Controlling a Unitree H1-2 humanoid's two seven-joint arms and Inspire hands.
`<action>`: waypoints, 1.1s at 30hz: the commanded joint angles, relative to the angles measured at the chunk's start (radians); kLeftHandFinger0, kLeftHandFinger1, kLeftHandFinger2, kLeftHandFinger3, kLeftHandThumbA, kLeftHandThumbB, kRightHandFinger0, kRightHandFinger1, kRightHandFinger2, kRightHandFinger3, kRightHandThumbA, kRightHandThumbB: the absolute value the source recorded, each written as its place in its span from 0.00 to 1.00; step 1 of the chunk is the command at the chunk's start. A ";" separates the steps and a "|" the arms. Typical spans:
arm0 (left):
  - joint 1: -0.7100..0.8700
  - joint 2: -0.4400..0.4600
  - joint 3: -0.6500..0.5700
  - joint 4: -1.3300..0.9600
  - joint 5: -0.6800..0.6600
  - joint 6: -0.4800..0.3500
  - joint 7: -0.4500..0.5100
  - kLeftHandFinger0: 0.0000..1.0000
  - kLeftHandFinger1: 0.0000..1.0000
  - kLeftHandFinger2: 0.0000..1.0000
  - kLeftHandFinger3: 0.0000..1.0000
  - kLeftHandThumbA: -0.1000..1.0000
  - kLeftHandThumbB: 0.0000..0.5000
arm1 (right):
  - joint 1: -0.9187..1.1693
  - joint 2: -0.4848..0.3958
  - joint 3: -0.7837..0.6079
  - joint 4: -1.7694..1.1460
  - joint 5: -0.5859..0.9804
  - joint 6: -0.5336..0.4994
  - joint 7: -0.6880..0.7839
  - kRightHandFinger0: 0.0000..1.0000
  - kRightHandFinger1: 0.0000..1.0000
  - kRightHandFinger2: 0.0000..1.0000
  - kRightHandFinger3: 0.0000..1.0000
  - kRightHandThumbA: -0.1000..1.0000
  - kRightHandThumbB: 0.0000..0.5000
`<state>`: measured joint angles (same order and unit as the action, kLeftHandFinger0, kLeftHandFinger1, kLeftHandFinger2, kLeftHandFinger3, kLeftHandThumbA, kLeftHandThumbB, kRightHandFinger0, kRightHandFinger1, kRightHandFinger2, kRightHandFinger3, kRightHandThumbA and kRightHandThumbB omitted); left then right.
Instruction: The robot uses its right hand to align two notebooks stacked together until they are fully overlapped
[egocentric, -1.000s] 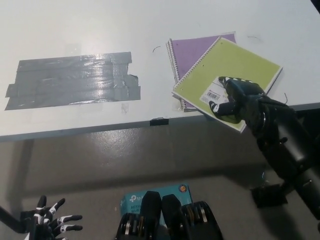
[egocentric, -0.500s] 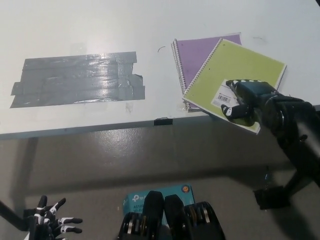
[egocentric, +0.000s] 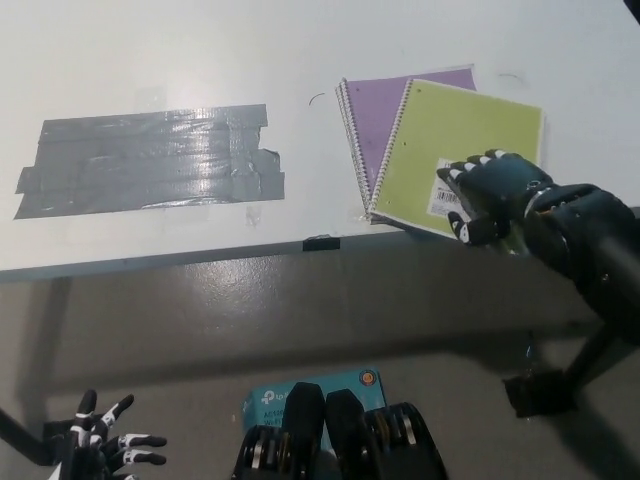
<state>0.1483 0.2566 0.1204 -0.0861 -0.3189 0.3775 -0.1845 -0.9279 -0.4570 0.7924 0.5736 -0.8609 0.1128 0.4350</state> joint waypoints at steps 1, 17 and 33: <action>-0.008 0.020 -0.004 -0.036 0.006 -0.014 -0.024 0.39 0.46 0.51 1.00 1.00 1.00 | 0.003 -0.028 0.057 0.032 -0.092 -0.097 -0.010 1.00 1.00 1.00 1.00 1.00 1.00; -0.026 0.018 -0.021 -0.053 0.012 0.012 -0.017 0.42 0.47 0.48 1.00 1.00 1.00 | -0.038 -0.105 0.098 0.072 -0.173 -0.278 -0.119 1.00 1.00 1.00 1.00 1.00 0.97; -0.039 0.022 -0.044 -0.074 0.024 0.036 -0.018 0.42 0.48 0.52 1.00 1.00 1.00 | -0.076 -0.147 0.120 0.108 -0.269 -0.393 -0.238 1.00 1.00 1.00 1.00 1.00 0.98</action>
<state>0.1220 0.2612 0.0811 -0.1238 -0.3019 0.4010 -0.1867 -0.9796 -0.5761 0.9047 0.6646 -1.0796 -0.2256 0.2051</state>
